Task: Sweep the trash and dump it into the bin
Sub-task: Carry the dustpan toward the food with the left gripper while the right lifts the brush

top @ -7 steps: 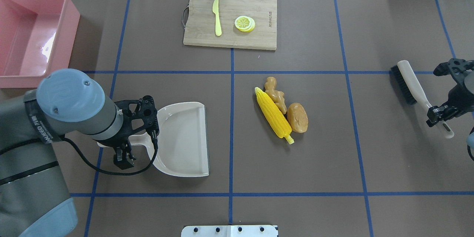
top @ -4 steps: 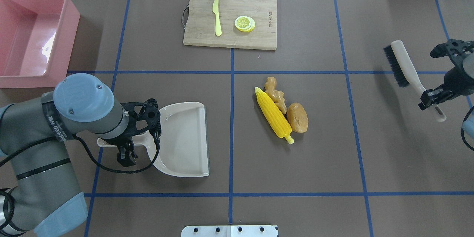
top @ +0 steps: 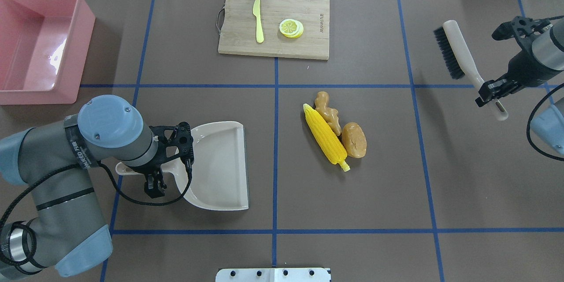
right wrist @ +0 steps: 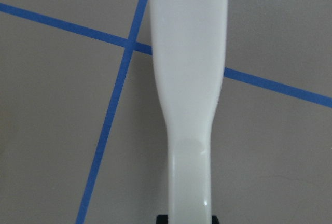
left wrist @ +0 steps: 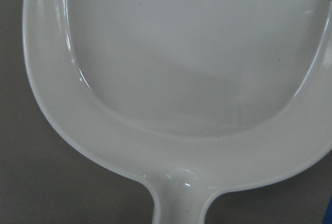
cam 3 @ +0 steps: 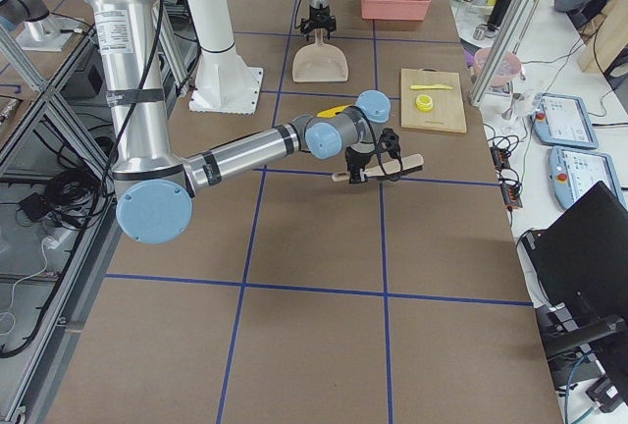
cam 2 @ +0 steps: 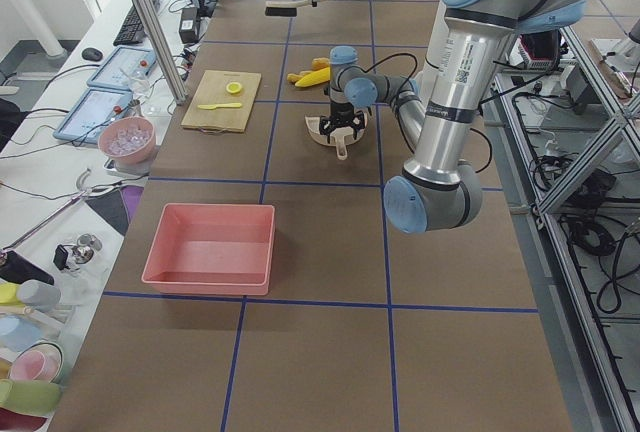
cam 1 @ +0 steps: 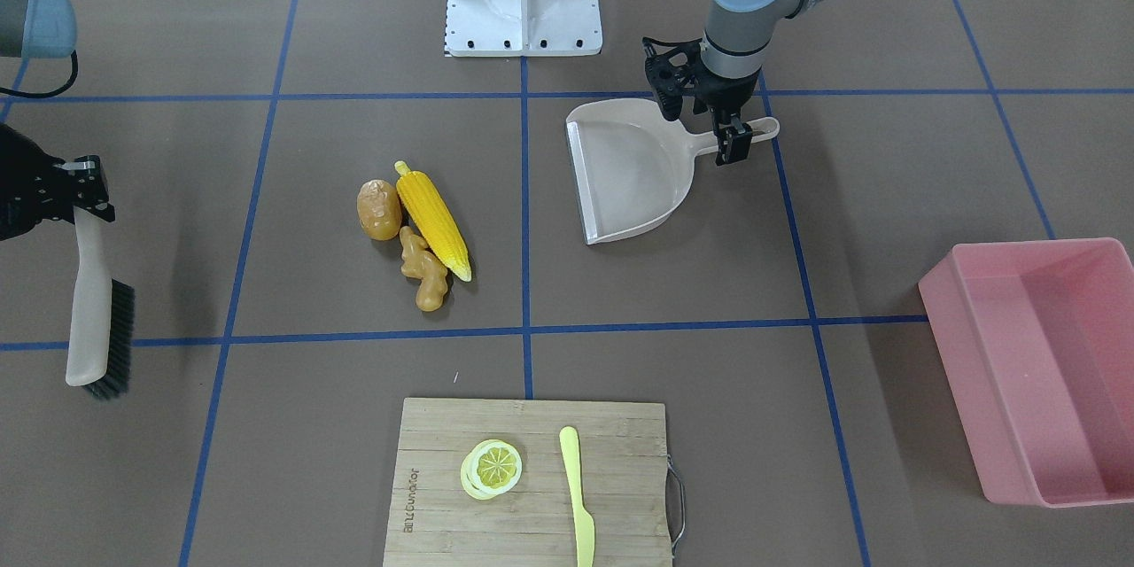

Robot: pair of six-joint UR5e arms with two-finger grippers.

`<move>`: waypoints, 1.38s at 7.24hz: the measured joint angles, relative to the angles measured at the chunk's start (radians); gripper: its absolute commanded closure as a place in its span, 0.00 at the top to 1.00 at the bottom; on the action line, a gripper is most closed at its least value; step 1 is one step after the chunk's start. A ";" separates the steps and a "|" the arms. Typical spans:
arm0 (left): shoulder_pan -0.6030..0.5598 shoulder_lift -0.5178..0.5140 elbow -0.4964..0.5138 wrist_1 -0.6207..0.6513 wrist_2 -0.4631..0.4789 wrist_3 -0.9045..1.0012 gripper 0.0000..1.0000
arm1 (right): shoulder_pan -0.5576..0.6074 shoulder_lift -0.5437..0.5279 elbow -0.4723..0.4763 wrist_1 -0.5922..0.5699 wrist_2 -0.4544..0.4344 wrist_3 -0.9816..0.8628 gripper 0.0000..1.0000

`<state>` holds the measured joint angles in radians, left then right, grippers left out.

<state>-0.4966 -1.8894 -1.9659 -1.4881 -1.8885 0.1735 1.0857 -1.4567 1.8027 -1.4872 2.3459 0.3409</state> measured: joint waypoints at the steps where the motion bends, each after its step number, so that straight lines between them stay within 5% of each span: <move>1: 0.003 0.005 0.004 -0.008 -0.002 0.000 1.00 | 0.007 0.006 0.004 -0.002 -0.001 0.000 0.00; 3: 0.014 0.027 0.008 -0.022 -0.003 0.001 0.90 | 0.027 0.004 0.036 -0.003 -0.007 0.007 0.00; 4: 0.017 0.039 0.009 -0.036 -0.003 0.001 0.60 | 0.040 -0.003 0.059 -0.008 0.011 0.011 0.00; 5: 0.017 0.045 0.010 -0.044 -0.004 0.002 0.59 | 0.052 -0.013 0.090 -0.022 0.047 0.031 0.00; 6: 0.018 0.053 0.010 -0.053 -0.007 0.002 0.42 | 0.059 -0.028 0.118 -0.036 0.078 0.067 0.00; 7: 0.018 0.068 0.007 -0.071 -0.009 0.002 0.09 | 0.061 -0.044 0.139 -0.042 0.100 0.089 0.00; 8: 0.018 0.080 0.000 -0.088 -0.011 0.002 0.00 | 0.057 -0.041 0.153 -0.043 0.115 0.097 0.00; 10: 0.008 0.084 -0.018 -0.092 -0.037 0.003 0.00 | 0.019 0.000 0.162 -0.040 0.133 0.102 0.00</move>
<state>-0.4881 -1.8052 -1.9842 -1.5800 -1.9251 0.1762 1.1043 -1.4564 1.9646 -1.5268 2.4791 0.4427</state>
